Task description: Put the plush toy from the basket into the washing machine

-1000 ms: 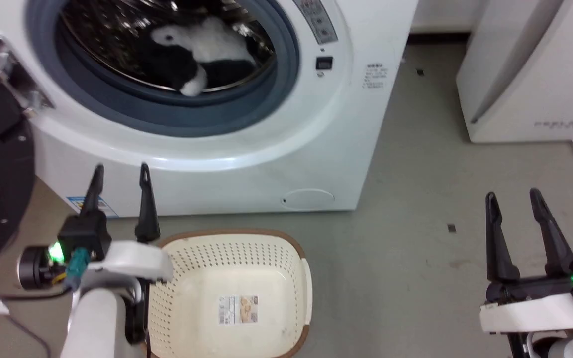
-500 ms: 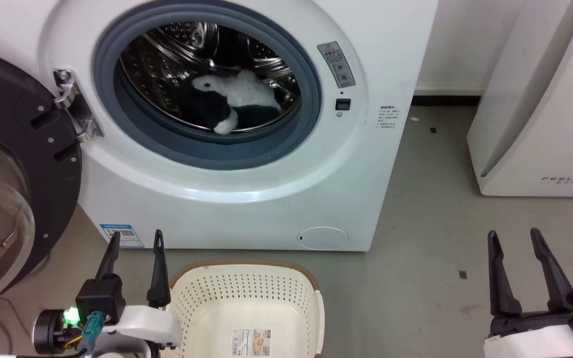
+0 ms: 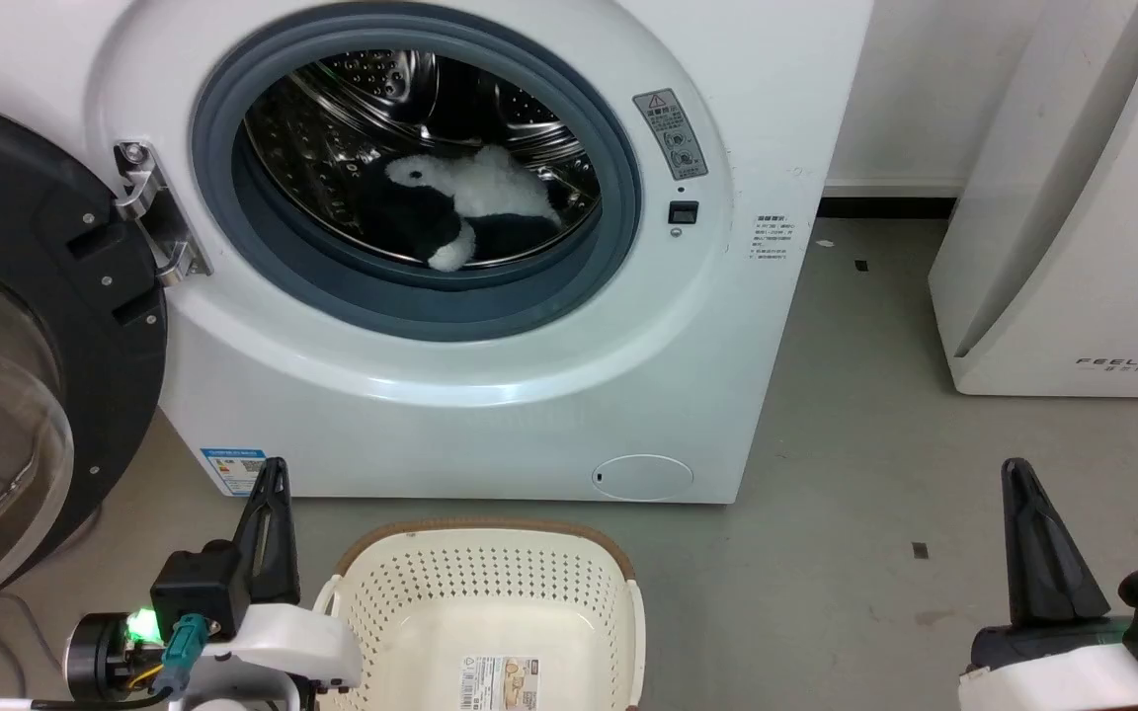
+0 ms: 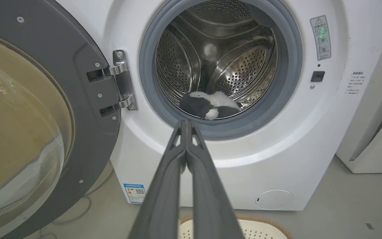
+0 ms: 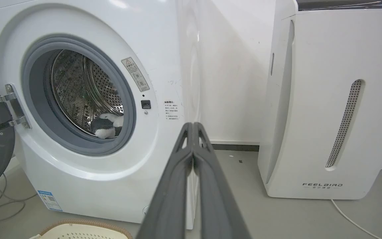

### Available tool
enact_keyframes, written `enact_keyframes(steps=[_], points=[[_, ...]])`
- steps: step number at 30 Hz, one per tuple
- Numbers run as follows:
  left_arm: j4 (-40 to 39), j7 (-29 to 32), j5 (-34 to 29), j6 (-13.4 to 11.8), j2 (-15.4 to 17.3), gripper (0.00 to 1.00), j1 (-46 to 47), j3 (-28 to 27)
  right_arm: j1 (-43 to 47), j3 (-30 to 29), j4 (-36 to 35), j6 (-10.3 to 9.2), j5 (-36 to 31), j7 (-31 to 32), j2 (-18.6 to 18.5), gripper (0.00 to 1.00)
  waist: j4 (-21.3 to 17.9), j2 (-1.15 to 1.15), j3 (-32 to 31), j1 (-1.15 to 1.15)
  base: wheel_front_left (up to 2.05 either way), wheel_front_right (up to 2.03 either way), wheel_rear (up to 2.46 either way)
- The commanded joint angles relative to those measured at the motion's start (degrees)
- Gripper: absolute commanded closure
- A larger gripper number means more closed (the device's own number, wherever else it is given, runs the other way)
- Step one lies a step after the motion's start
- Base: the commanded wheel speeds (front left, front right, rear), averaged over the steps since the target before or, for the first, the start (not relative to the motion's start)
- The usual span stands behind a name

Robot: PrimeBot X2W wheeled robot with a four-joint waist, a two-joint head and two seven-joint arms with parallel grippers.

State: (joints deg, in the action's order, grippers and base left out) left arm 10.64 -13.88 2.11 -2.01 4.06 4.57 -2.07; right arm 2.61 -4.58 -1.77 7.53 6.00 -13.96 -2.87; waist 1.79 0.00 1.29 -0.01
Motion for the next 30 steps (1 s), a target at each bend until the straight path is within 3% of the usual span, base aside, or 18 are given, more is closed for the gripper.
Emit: enact_keyframes(steps=[1, 30], points=[[-0.56, 0.35, -0.15, 0.1, -0.08, 1.0, -0.36, 0.13, -0.2, 0.18, 0.13, 0.0, -0.25, 0.38, 0.0, 1.0, -0.03, 0.0, -0.01, 0.01, 0.0, 0.0, 0.0], [-3.09, 3.75, -0.65, 0.58, -0.36, 1.0, -1.41, 0.62, -0.81, 1.29, 0.54, -0.01, -1.69, 3.79, 0.0, 1.0, -0.47, 0.0, -0.33, 0.01, 0.0, 0.0, 0.0]])
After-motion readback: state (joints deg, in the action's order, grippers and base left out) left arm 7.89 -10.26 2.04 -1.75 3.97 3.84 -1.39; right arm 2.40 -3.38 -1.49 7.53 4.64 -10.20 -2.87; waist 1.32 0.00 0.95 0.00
